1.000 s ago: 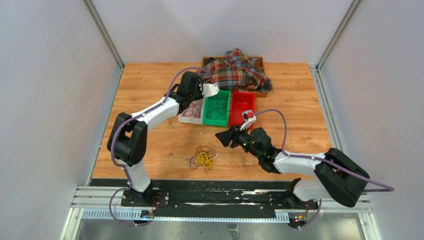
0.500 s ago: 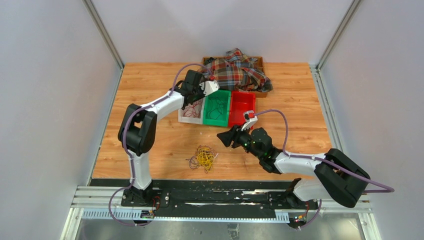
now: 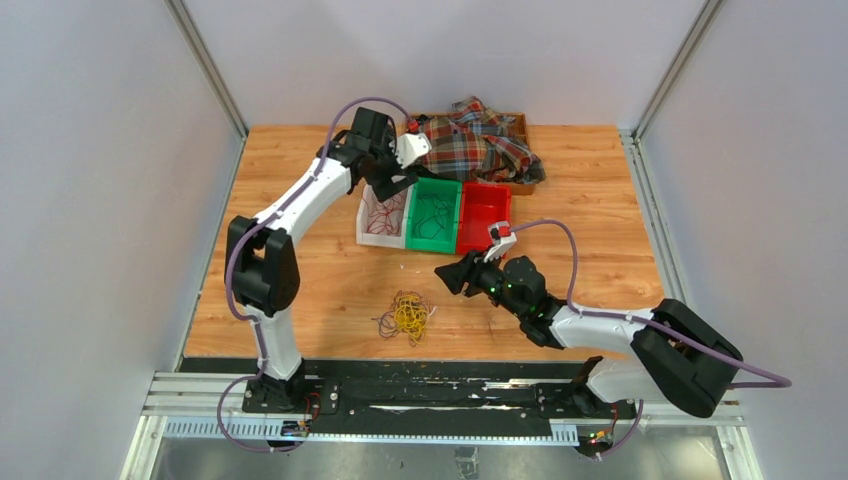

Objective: Untangle the cables

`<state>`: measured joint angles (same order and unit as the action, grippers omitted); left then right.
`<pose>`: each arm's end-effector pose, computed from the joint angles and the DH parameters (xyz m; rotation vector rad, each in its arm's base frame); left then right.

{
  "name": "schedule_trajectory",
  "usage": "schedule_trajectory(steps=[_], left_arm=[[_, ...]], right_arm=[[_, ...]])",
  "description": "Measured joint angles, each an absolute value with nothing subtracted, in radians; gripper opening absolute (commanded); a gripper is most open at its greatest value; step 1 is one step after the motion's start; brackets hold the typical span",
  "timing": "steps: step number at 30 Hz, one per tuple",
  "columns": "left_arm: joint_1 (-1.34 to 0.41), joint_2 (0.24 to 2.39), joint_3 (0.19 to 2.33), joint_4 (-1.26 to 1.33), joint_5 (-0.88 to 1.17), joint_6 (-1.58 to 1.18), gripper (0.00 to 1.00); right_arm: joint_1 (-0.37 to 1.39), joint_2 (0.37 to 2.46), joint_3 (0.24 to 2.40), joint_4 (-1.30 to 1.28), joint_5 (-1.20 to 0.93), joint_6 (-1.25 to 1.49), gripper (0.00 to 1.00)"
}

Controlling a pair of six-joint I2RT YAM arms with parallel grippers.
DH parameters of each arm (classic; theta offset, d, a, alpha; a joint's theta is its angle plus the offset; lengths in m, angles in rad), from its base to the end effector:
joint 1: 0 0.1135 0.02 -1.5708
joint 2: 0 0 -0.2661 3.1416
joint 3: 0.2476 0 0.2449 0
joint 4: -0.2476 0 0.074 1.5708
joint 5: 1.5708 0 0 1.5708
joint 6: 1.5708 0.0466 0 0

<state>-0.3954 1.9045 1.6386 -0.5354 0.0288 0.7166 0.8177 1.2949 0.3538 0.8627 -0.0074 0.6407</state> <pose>0.4018 -0.1691 0.2738 1.2652 2.0099 0.1200 0.1749 0.1871 0.2035 -0.1627 1.7649 1.0966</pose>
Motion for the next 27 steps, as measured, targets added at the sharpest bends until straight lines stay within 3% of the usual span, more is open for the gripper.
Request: schedule_trajectory(steps=[2, 7, 8, 13, 17, 21, 27], left_arm=[[-0.394, 1.874, 1.673, -0.591, 0.07, 0.714, 0.99], [-0.393, 1.788, 1.67, -0.655, 0.138, 0.699, 0.72], [-0.393, 1.776, 1.662, -0.661, 0.145, 0.695, 0.71], [-0.395, 1.759, 1.607, -0.721, 0.239, 0.684, 0.86], [-0.421, 1.684, 1.447, -0.81, 0.342, 0.706, 0.93], [-0.496, 1.537, 1.296, -0.894, 0.436, 0.723, 0.92], [-0.607, 1.441, 1.193, -0.943, 0.529, 0.785, 0.81]], right_arm=[[0.818, 1.29, 0.353, 0.862, -0.007, 0.641, 0.48], [0.818, 1.284, 0.35, 0.863, -0.007, 0.642, 0.45], [0.818, 1.284, 0.35, 0.862, -0.007, 0.643, 0.44], [0.818, 1.277, 0.35, 0.855, -0.015, 0.648, 0.53], [0.818, 1.244, 0.348, 0.835, -0.017, 0.647, 0.56], [0.818, 1.217, 0.337, 0.831, -0.013, 0.646, 0.53], [0.818, 1.169, 0.308, 0.777, -0.002, 0.645, 0.39]])
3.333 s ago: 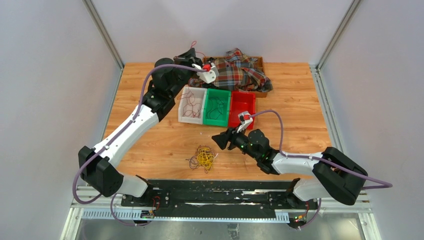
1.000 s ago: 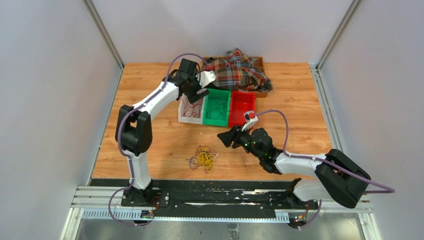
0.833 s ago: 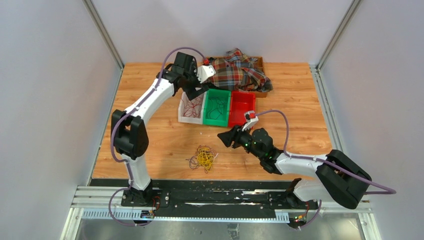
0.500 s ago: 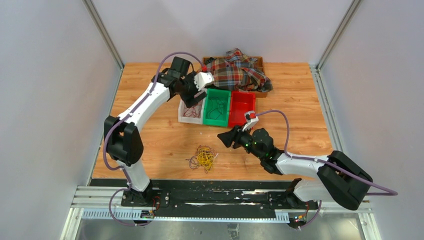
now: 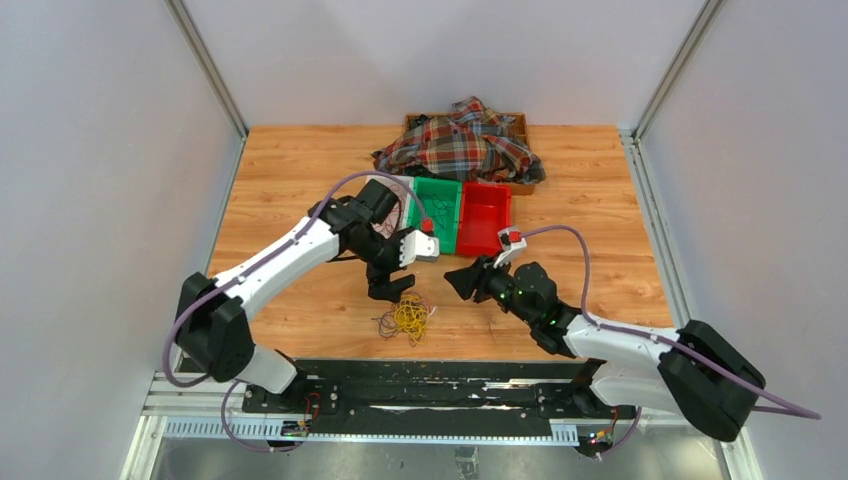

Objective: Untangle the cables

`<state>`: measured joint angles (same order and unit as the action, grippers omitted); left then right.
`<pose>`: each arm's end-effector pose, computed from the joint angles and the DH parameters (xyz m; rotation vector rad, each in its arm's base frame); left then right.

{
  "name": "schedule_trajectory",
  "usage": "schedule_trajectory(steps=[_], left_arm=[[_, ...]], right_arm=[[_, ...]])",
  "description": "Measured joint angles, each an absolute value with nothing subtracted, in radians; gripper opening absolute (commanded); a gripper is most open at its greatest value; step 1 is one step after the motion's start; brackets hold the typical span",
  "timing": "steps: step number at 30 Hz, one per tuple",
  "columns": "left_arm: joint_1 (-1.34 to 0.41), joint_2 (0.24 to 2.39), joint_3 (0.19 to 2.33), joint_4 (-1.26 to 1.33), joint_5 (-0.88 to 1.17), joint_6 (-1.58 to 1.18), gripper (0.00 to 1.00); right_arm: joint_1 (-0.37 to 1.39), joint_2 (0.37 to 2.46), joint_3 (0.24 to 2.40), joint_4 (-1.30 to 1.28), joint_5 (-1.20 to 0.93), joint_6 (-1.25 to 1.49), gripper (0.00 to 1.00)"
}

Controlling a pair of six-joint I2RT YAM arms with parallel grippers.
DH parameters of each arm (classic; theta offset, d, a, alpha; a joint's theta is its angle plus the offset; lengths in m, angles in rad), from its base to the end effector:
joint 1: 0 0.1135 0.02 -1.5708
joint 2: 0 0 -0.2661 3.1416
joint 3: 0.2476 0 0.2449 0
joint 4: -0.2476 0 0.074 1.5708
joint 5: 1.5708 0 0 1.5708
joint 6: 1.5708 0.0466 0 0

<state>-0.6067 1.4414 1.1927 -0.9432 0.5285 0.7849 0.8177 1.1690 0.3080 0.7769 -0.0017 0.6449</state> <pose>0.2107 -0.1749 0.2710 1.8005 1.9418 -0.6676 0.1616 0.1725 0.2073 -0.1548 1.7711 1.0926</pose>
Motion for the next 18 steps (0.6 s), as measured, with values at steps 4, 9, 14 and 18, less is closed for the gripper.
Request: schedule_trajectory(steps=[4, 9, 14, 18], left_arm=[[-0.611, 1.544, 1.193, -0.945, 0.552, 0.842, 0.78], [-0.613, 1.65, 1.203, -0.942, 0.554, 0.921, 0.74], [-0.614, 1.679, 1.218, -0.907, 0.547, 0.962, 0.67], [-0.617, 1.695, 1.227, -0.865, 0.545, 0.972, 0.61]], right_arm=[[0.817, 1.053, 0.284, 0.701, 0.02, 0.644, 0.36], [0.817, 0.884, 0.267, 0.592, 0.068, 0.64, 0.33], [0.816, 0.781, 0.262, 0.496, 0.111, 0.636, 0.28], [0.815, 0.773, 0.258, 0.458, 0.125, 0.636, 0.24]])
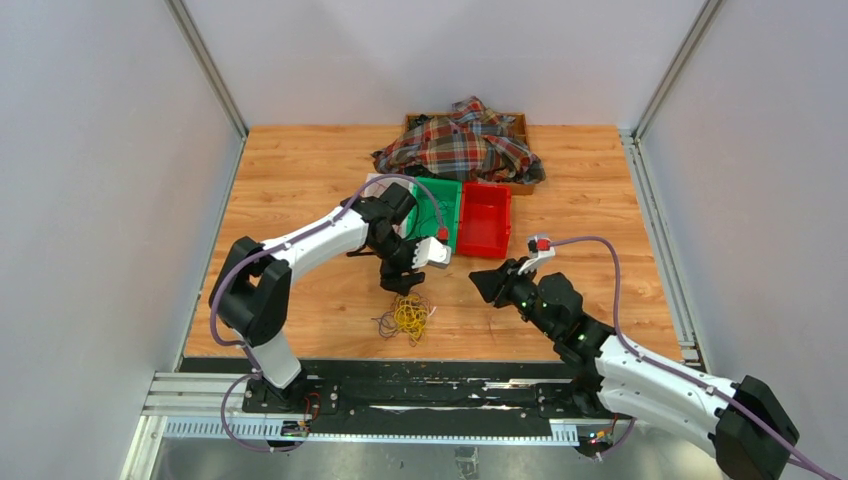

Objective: Untangle the cables

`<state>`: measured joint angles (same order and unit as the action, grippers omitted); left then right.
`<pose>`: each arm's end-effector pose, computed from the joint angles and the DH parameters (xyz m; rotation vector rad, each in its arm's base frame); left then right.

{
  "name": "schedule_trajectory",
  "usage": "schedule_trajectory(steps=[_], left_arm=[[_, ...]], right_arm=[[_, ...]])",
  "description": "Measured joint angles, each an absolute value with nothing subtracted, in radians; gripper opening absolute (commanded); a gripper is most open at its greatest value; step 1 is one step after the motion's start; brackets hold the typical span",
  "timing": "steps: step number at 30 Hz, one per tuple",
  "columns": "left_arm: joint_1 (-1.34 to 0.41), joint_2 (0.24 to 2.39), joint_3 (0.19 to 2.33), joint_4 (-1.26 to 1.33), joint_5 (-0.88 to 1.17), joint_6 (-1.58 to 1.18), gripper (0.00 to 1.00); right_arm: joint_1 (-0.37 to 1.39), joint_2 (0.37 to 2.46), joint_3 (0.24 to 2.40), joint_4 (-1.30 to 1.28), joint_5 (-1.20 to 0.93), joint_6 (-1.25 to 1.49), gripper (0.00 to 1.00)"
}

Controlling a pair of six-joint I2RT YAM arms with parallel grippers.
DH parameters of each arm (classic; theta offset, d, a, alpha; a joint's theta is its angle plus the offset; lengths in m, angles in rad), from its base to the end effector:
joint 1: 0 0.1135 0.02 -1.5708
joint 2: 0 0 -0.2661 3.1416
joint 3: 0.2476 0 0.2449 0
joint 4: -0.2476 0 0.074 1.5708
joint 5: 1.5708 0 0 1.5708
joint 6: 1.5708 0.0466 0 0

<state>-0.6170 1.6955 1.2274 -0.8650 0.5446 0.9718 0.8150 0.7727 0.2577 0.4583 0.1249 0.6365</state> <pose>0.2461 -0.2042 0.2133 2.0137 1.8500 -0.6936 0.1316 0.1312 0.2277 -0.0521 1.7246 0.9995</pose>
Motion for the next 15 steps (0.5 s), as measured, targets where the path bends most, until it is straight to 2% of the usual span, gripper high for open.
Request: schedule_trajectory(steps=[6, 10, 13, 15], left_arm=[[-0.619, 1.708, 1.218, -0.835, 0.525, 0.994, 0.55], [-0.62, 1.708, 1.196, -0.819, 0.506, 1.0, 0.45], [-0.62, 1.708, 1.19, -0.804, 0.5, 0.997, 0.3], [-0.62, 1.708, 1.19, -0.794, 0.496, 0.991, 0.1]], right_arm=[[0.815, 0.796, 0.258, 0.433, 0.125, 0.634, 0.24], [0.815, 0.797, 0.258, 0.432, 0.125, 0.628, 0.23], [0.815, 0.8, 0.259, 0.431, 0.125, 0.623, 0.21], [0.815, 0.805, 0.261, 0.429, 0.125, 0.619, 0.2]])
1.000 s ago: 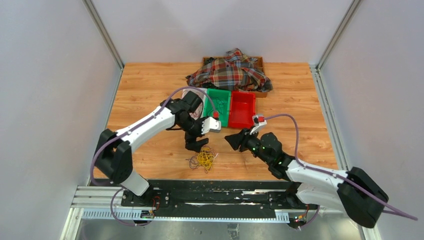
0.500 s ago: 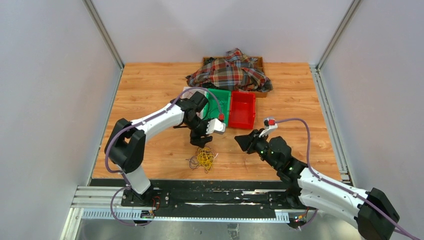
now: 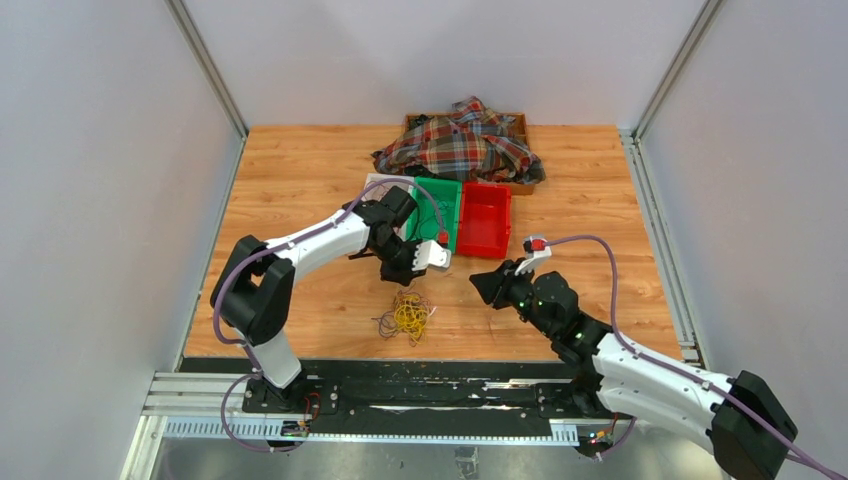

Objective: Untangle the cables

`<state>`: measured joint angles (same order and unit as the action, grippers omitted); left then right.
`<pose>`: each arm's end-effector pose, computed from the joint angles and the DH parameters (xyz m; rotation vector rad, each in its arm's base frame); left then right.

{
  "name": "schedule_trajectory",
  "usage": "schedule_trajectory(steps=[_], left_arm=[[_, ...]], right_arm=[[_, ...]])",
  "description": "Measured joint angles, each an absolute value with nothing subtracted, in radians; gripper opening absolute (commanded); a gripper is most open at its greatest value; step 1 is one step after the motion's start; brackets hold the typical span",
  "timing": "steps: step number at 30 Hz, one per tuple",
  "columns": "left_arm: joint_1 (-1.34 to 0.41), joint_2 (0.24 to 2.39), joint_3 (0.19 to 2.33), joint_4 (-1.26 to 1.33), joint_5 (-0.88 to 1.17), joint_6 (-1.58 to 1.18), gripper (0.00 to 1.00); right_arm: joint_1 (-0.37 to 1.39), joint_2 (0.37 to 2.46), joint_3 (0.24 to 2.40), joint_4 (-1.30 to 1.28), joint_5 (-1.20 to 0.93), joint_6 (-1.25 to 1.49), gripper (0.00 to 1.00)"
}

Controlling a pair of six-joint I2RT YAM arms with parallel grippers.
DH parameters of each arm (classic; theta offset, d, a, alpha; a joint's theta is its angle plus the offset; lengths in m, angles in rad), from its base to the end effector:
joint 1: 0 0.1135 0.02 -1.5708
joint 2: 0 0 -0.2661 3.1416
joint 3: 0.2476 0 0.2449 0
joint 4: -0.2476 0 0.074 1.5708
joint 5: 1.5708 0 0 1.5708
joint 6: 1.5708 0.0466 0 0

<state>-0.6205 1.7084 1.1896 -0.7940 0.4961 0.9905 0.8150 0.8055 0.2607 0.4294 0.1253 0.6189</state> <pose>0.2489 -0.2051 0.2003 2.0350 1.8301 -0.6157 0.1340 0.1337 0.2198 -0.0752 1.7794 0.9567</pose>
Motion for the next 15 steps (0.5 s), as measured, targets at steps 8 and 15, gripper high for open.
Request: schedule_trajectory(steps=[8, 15], left_arm=[[-0.625, 1.679, 1.193, -0.788, 0.485, 0.909, 0.01], [-0.625, 1.551, 1.306, -0.86, 0.458, 0.741, 0.01]], right_arm=[[0.815, 0.847, 0.272, 0.43, 0.123, 0.606, 0.29], [0.815, 0.904, 0.299, 0.471, 0.086, 0.578, 0.63]])
